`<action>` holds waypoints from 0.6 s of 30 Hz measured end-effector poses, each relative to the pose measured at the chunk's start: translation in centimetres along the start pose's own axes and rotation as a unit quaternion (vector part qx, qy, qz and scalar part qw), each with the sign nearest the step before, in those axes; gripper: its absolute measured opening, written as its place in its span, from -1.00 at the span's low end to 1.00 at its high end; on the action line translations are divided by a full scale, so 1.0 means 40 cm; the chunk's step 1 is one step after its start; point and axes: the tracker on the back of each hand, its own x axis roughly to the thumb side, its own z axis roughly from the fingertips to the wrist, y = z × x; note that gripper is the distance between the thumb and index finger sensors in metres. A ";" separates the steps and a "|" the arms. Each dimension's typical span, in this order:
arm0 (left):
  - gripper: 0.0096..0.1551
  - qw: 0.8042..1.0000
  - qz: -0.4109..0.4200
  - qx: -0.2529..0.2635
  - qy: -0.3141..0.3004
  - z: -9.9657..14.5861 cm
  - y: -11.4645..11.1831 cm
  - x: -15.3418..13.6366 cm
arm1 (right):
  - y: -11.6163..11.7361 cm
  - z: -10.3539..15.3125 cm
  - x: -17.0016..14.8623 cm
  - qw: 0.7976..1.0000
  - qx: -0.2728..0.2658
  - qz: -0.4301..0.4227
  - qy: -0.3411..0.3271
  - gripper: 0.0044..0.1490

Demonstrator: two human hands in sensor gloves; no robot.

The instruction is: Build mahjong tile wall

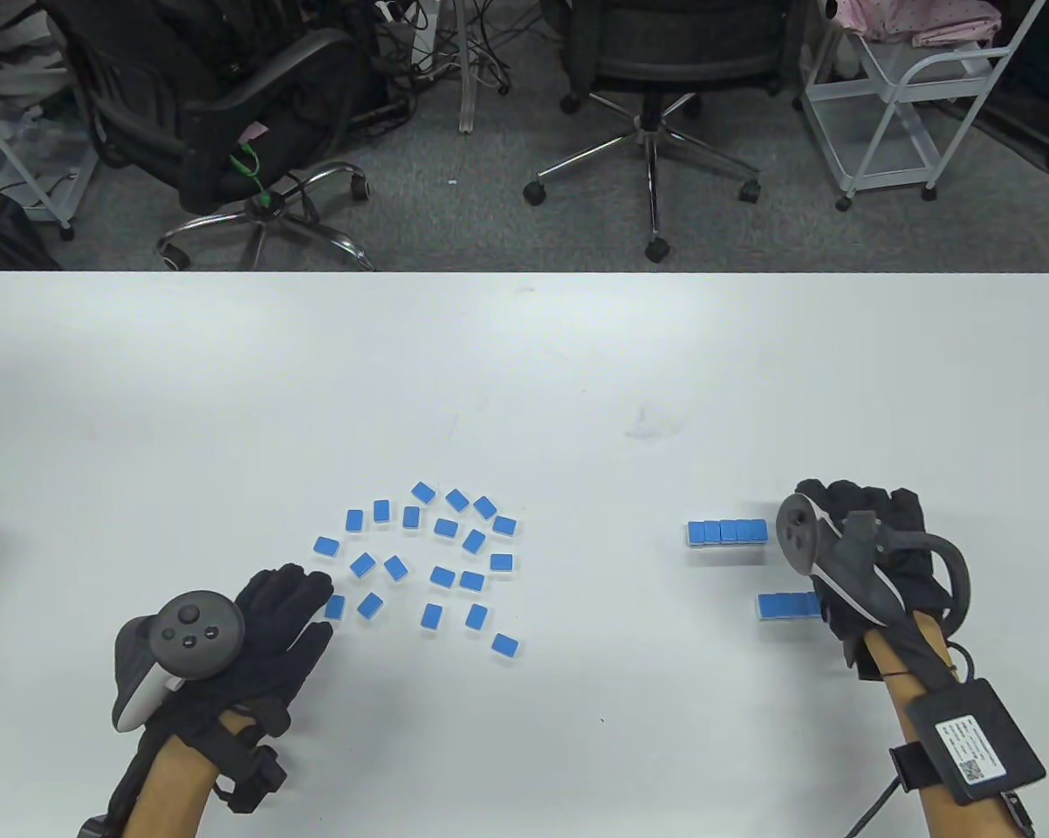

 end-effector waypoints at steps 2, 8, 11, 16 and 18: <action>-0.19 1.000 -0.011 0.013 0.006 0.000 0.002 -0.002 | 0.010 0.021 -0.039 1.000 -0.011 0.000 0.017 -0.23; -0.24 0.998 -0.051 0.032 0.029 -0.003 -0.008 -0.011 | 0.076 0.057 -0.133 0.995 -0.031 -0.056 0.080 -0.16; -0.25 0.993 -0.105 0.022 0.045 -0.010 -0.023 -0.012 | 0.097 0.060 -0.165 0.992 -0.020 -0.087 0.085 -0.14; -0.24 0.982 -0.175 0.006 0.066 -0.034 -0.057 -0.001 | 0.068 0.073 -0.198 0.986 -0.038 -0.136 0.085 -0.14; -0.27 0.980 -0.188 0.007 0.069 -0.048 -0.069 0.002 | 0.062 0.076 -0.200 0.985 -0.040 -0.145 0.078 -0.14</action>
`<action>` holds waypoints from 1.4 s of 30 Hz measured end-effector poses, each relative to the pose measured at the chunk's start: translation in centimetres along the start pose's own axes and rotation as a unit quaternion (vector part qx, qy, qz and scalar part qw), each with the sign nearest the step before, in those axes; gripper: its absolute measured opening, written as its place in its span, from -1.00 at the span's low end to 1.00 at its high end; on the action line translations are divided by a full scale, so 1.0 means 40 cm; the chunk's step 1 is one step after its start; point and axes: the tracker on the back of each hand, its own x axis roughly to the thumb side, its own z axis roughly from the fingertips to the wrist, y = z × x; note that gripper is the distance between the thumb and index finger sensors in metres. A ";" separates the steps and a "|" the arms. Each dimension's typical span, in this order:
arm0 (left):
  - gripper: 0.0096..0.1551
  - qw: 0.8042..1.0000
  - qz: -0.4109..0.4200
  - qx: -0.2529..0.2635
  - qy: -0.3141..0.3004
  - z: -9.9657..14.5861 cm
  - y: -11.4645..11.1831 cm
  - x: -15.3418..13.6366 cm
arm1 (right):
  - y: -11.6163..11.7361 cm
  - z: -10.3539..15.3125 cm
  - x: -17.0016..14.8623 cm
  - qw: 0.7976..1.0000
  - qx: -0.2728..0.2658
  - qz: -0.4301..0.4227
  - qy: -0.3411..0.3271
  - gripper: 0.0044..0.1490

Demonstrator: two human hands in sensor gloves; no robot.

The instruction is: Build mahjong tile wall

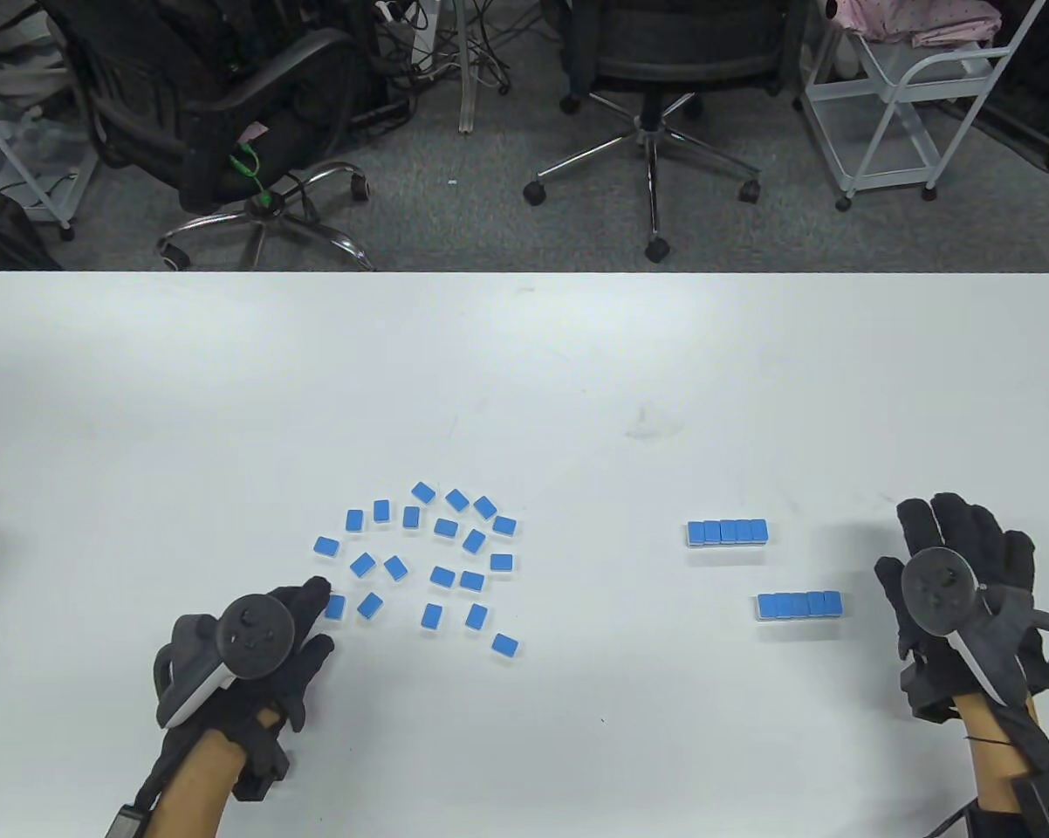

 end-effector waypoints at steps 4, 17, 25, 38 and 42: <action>-0.27 0.999 -0.045 -0.009 0.003 -0.033 0.002 0.012 | -0.003 0.003 -0.002 1.000 0.002 0.007 -0.009 -0.15; -0.32 0.990 -0.136 -0.020 -0.032 -0.101 -0.003 0.037 | -0.002 0.004 0.002 0.999 0.032 -0.012 -0.004 -0.19; -0.31 0.994 -0.058 -0.038 -0.085 -0.086 -0.002 0.010 | -0.005 0.007 0.004 0.999 0.039 -0.025 0.002 -0.20; -0.30 0.982 -0.092 -0.037 -0.159 -0.054 -0.030 0.084 | -0.006 0.018 0.017 0.998 0.047 -0.026 -0.018 -0.20; -0.30 0.982 -0.105 -0.038 -0.150 -0.052 -0.028 0.087 | -0.007 0.018 0.018 0.998 0.051 -0.022 -0.021 -0.20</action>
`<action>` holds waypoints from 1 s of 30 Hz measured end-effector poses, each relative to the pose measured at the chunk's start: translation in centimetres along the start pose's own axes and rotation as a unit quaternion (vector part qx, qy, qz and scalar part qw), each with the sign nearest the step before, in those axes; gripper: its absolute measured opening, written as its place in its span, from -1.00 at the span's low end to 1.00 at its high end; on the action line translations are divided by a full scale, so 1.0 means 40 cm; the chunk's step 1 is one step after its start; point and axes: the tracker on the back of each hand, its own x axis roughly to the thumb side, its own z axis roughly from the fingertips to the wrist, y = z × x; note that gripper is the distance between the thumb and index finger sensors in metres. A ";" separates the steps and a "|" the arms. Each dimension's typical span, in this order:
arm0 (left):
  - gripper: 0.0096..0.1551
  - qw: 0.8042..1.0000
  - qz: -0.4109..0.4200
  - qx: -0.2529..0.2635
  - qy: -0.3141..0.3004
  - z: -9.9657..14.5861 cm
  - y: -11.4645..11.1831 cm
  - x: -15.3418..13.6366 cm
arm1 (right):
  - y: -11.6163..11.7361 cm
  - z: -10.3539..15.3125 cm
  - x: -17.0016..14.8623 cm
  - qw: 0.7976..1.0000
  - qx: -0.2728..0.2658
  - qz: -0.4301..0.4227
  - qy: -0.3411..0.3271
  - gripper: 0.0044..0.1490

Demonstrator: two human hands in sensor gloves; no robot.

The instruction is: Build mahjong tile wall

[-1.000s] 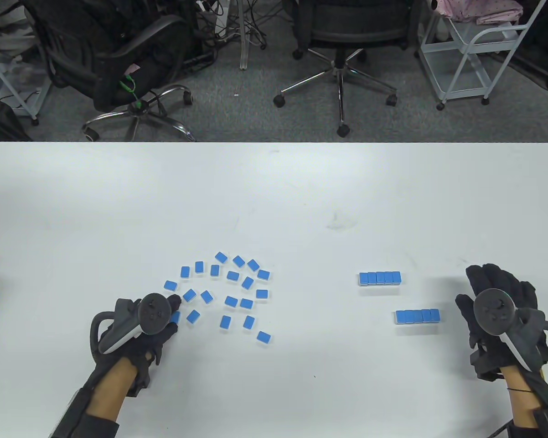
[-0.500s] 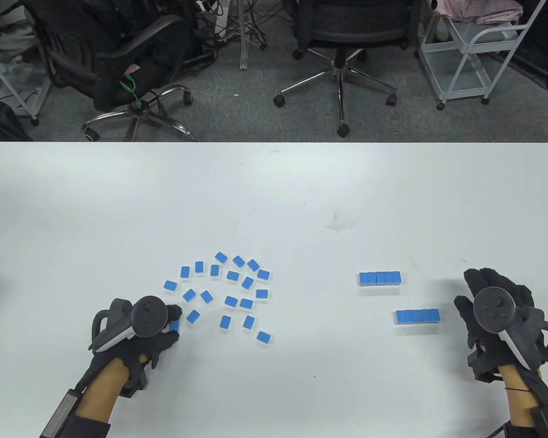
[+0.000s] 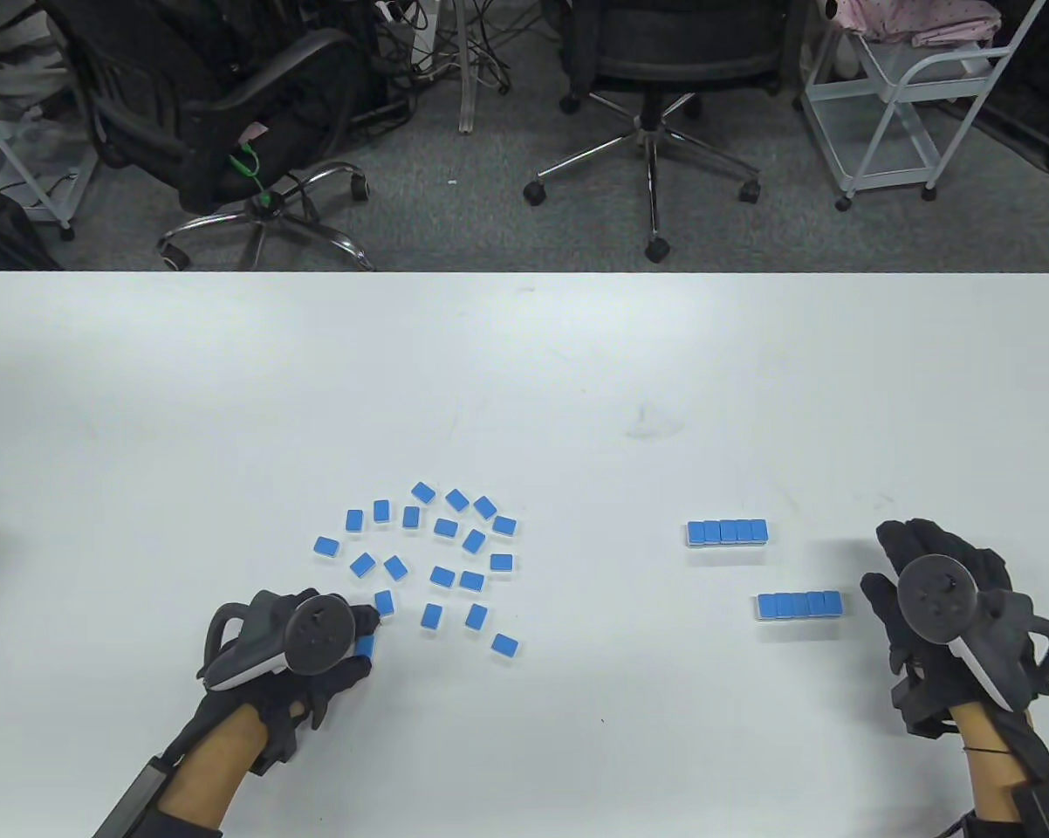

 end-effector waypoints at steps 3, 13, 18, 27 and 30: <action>-0.30 1.000 -0.021 -0.002 0.018 0.002 0.004 -0.005 | 0.000 0.002 0.001 1.000 0.007 -0.003 -0.004 -0.20; -0.20 0.998 0.013 -0.034 0.046 0.011 0.009 -0.029 | -0.002 0.005 0.005 1.000 0.012 0.004 -0.010 -0.20; -0.20 0.994 0.077 0.014 0.077 0.037 0.039 -0.083 | -0.012 0.010 0.003 1.000 0.008 -0.003 -0.009 -0.20; -0.25 0.967 0.117 0.045 0.224 -0.050 0.061 -0.155 | -0.023 0.012 0.000 1.000 0.004 -0.008 -0.007 -0.21; -0.22 0.961 0.103 0.015 0.255 -0.101 0.064 -0.150 | -0.023 0.013 -0.003 1.000 0.006 -0.009 -0.006 -0.22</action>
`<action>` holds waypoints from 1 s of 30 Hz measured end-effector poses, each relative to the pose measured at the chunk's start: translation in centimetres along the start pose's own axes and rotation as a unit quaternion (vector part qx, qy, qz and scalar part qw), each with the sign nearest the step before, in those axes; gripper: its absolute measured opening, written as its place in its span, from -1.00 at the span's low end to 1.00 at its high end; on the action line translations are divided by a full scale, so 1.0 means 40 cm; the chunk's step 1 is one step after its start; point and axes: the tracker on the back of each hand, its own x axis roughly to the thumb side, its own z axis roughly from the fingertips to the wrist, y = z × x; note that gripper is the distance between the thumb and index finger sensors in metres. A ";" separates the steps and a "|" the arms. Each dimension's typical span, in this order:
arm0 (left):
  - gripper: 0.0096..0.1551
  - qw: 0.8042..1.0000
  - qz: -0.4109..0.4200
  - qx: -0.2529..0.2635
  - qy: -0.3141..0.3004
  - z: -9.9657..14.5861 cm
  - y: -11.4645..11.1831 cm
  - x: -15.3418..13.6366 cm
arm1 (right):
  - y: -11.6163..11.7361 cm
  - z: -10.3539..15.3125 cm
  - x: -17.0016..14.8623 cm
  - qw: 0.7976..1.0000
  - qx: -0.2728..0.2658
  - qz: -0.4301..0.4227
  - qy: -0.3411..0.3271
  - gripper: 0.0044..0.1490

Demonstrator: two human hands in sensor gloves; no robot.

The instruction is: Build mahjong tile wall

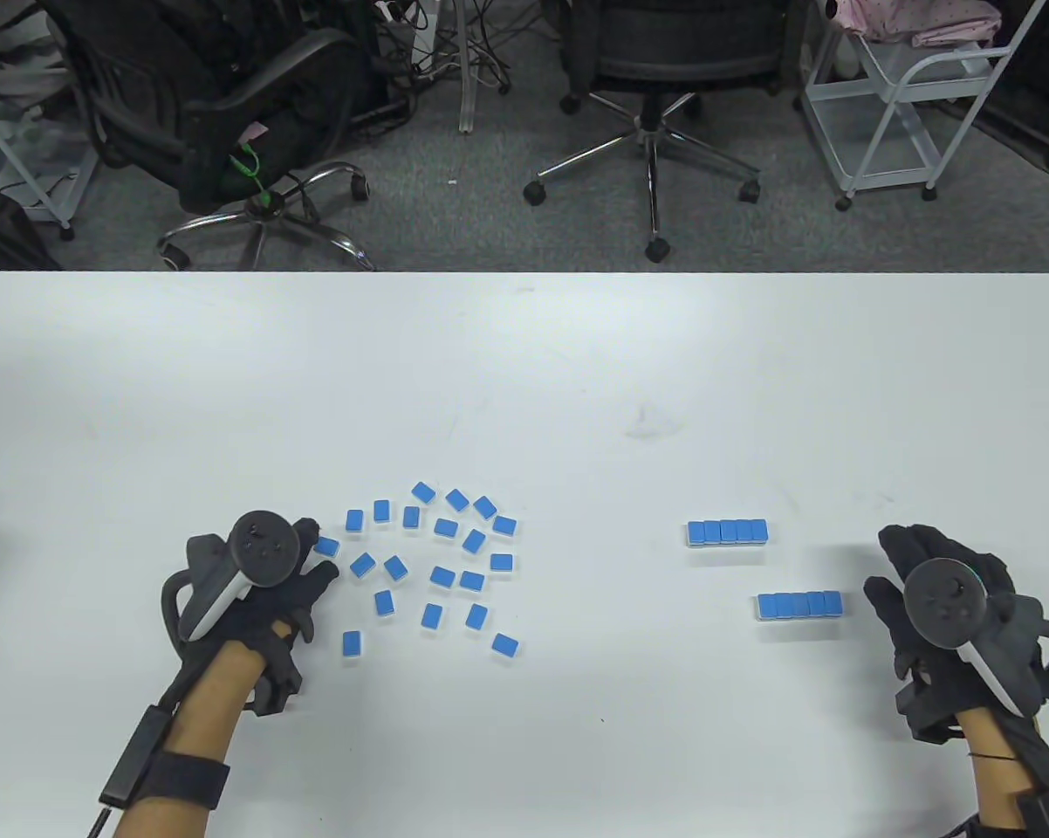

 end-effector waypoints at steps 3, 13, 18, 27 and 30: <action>-0.23 0.999 -0.036 0.001 0.021 -0.024 -0.001 0.027 | -0.003 0.000 0.000 1.000 0.002 0.001 0.001 -0.22; -0.36 0.997 -0.067 0.035 0.002 -0.021 -0.008 0.025 | 0.003 -0.008 0.004 1.000 0.014 0.008 -0.007 -0.23; -0.34 0.996 -0.082 0.029 -0.029 0.003 -0.008 -0.002 | 0.002 -0.003 0.003 1.000 0.018 0.001 -0.007 -0.24; -0.30 0.980 -0.073 0.017 -0.184 0.105 -0.035 -0.032 | -0.001 -0.011 0.000 1.000 0.019 -0.005 0.003 -0.24; -0.31 0.971 -0.086 0.023 -0.220 0.130 -0.045 -0.025 | 0.002 -0.011 0.002 1.000 0.026 -0.009 0.002 -0.24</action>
